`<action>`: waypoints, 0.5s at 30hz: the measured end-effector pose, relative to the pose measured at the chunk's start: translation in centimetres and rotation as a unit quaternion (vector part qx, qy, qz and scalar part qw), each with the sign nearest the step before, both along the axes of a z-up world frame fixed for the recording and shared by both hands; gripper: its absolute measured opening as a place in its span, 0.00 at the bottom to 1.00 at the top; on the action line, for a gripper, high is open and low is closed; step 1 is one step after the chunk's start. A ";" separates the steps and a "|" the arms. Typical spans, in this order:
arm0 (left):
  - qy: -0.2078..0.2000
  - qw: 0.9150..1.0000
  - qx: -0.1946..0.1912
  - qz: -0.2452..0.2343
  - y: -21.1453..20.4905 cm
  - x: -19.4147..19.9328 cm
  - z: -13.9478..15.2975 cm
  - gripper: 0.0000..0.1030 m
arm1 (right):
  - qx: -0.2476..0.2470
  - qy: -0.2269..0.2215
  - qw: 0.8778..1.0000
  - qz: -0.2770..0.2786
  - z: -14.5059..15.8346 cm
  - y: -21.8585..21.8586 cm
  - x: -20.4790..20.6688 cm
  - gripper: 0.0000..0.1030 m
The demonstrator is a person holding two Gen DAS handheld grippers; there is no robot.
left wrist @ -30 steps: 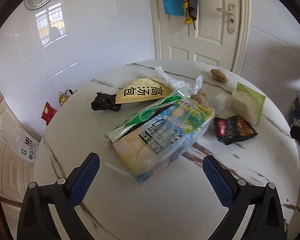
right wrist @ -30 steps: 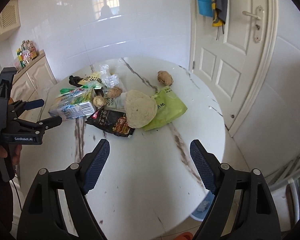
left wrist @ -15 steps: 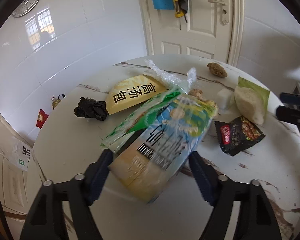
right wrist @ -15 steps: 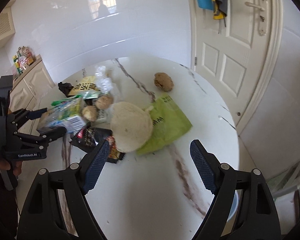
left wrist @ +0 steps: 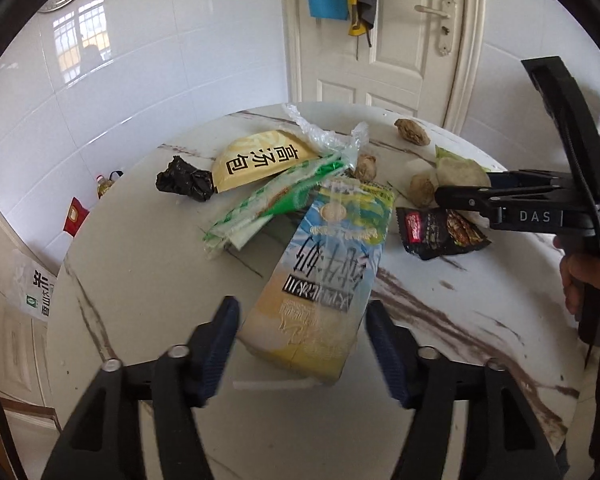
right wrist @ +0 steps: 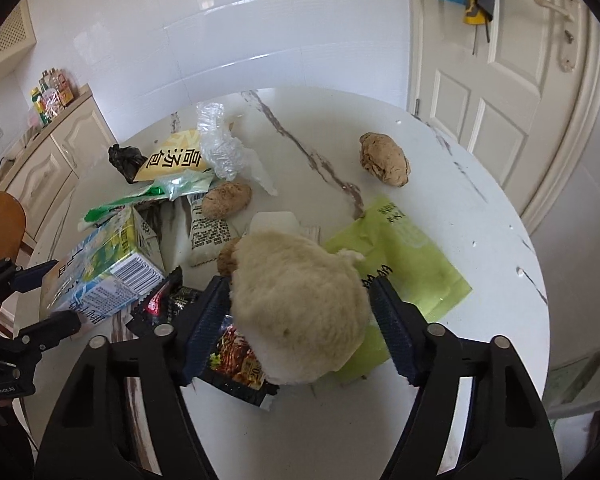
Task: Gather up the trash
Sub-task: 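Grasp the milk carton with the left gripper while the right grasps the bread, then carry carton and bread to the blue bucket and open both grippers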
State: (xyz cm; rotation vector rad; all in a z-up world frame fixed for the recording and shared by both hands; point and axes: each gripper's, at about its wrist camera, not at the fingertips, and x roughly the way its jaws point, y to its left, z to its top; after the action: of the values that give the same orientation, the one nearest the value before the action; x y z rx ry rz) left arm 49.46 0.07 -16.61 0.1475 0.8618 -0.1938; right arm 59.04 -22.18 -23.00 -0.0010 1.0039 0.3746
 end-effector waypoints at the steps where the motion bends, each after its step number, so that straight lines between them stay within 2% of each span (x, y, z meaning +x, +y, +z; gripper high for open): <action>1: -0.003 1.000 0.001 0.000 -0.3 0.3 0.0 0.73 | -0.004 -0.001 1.000 -0.001 0.0 -0.1 0.1 0.52; 4: -0.003 1.000 0.000 -0.003 -1.2 1.0 -0.2 0.73 | 0.004 -0.001 1.000 0.003 0.2 -0.5 -0.1 0.48; 5: -0.002 1.000 0.002 0.000 -1.4 1.3 -0.5 0.69 | 0.006 -0.006 1.000 0.003 0.3 -0.6 -0.4 0.48; 6: -0.003 1.000 0.012 0.004 -1.6 1.5 -0.5 0.57 | 0.010 -0.009 1.000 0.005 0.4 -0.8 -0.8 0.48; 7: -0.003 1.000 0.011 0.004 -1.6 1.5 -0.6 0.55 | 0.014 -0.010 1.000 0.006 0.6 -1.0 -1.3 0.48; 9: -0.003 1.000 0.001 0.006 -1.5 1.4 -0.4 0.42 | 0.022 -0.017 1.000 0.004 1.1 -1.5 -2.2 0.48; 15: -0.017 0.999 -0.026 0.029 -0.7 -0.8 1.1 0.42 | 0.057 -0.030 0.998 0.003 3.1 -2.9 -5.0 0.48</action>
State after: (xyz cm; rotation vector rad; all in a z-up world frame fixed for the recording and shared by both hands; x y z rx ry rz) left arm 48.68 -0.60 -15.46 0.0761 0.8260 -0.1582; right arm 54.03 -25.12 -19.90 0.0863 0.9216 0.4342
